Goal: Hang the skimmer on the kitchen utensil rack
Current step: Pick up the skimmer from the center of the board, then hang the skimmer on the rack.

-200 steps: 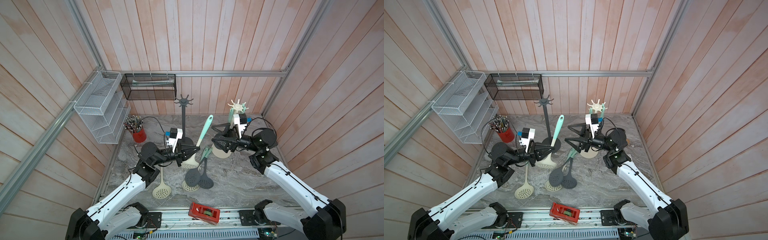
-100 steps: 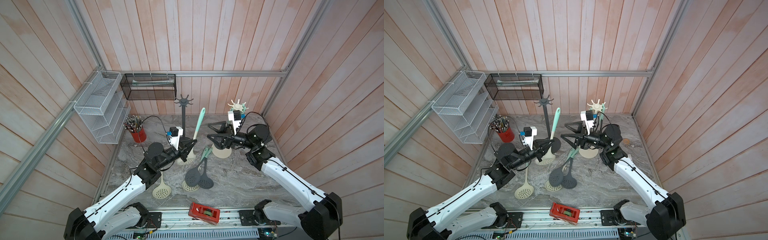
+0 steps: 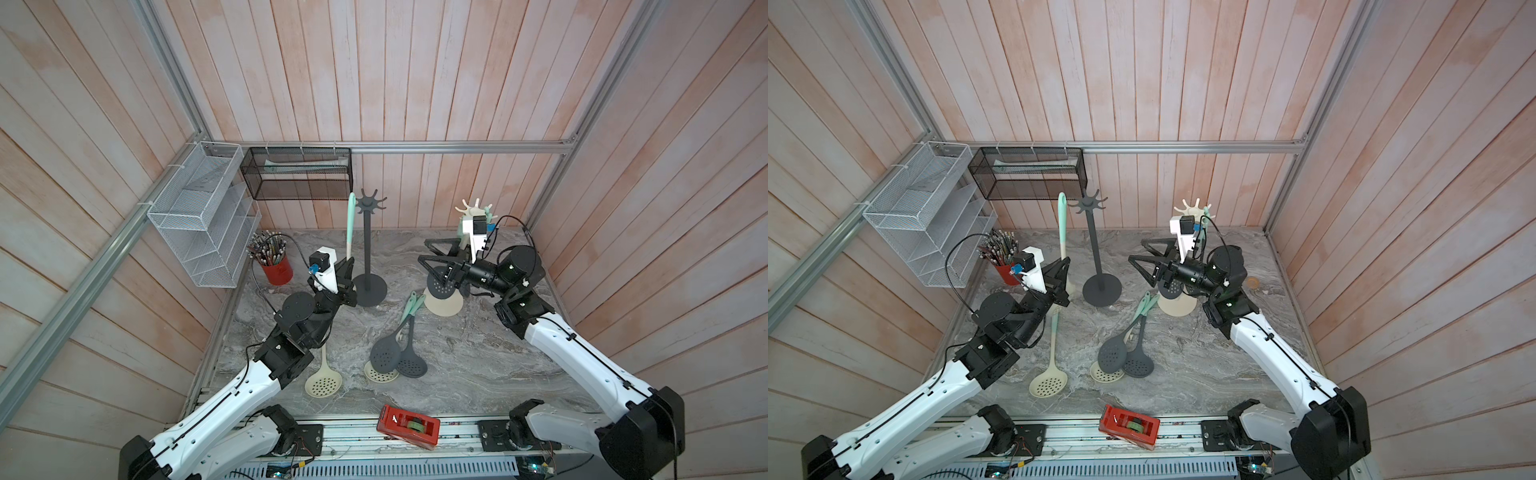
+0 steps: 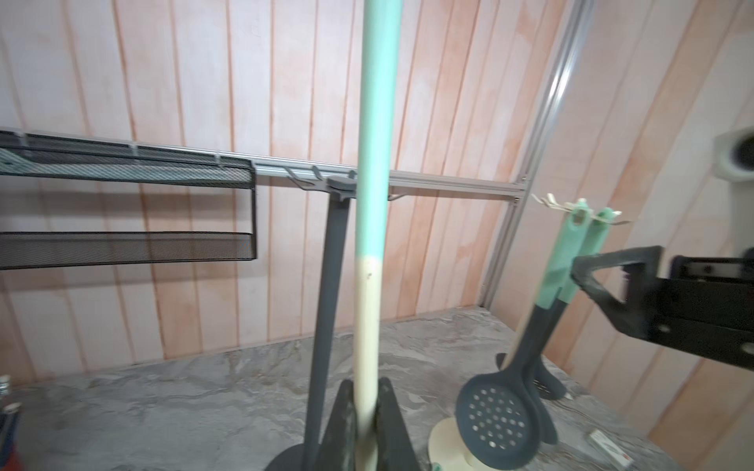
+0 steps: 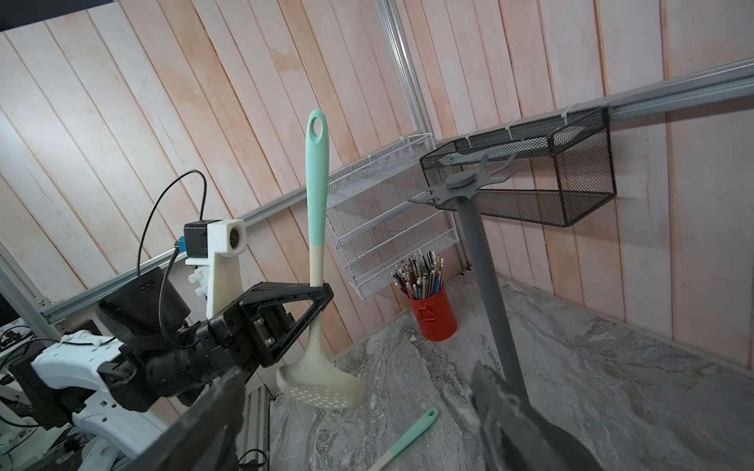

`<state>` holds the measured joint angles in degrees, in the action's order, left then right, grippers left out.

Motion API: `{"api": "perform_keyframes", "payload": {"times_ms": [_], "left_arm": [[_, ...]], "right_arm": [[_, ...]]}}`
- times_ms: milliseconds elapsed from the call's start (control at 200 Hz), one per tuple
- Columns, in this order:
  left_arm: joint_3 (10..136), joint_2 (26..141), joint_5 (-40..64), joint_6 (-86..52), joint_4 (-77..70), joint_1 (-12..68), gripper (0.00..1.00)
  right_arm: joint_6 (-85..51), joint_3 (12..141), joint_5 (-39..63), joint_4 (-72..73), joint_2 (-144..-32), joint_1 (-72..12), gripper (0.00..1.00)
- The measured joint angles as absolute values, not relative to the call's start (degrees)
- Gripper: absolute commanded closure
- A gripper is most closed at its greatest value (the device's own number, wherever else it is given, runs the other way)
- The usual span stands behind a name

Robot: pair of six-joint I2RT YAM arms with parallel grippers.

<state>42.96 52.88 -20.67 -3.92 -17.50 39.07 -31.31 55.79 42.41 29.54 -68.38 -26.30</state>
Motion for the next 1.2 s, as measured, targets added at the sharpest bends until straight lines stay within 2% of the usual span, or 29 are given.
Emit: {"api": "perform_keyframes", "payload": {"times_ms": [265,805,1035,1200], "left_arm": [[41.1,62.1,-34.6,0.9,-26.7,39.0,1.00],[41.1,73.2,-43.9,0.5,-35.4,37.8,1.00],[41.6,74.8,-44.1,0.5,-35.5,37.8,1.00],[42.6,76.3,-44.4,0.5,-35.9,37.6,1.00]], "right_arm": [[-31.3,55.8,41.8,29.6,-68.4,-24.1,0.12],[-33.1,52.9,41.9,31.8,-63.7,-16.8,0.12],[-31.8,52.0,41.5,32.8,-54.3,-14.2,0.12],[-26.2,51.4,35.9,31.4,-44.7,-13.7,0.11]]}}
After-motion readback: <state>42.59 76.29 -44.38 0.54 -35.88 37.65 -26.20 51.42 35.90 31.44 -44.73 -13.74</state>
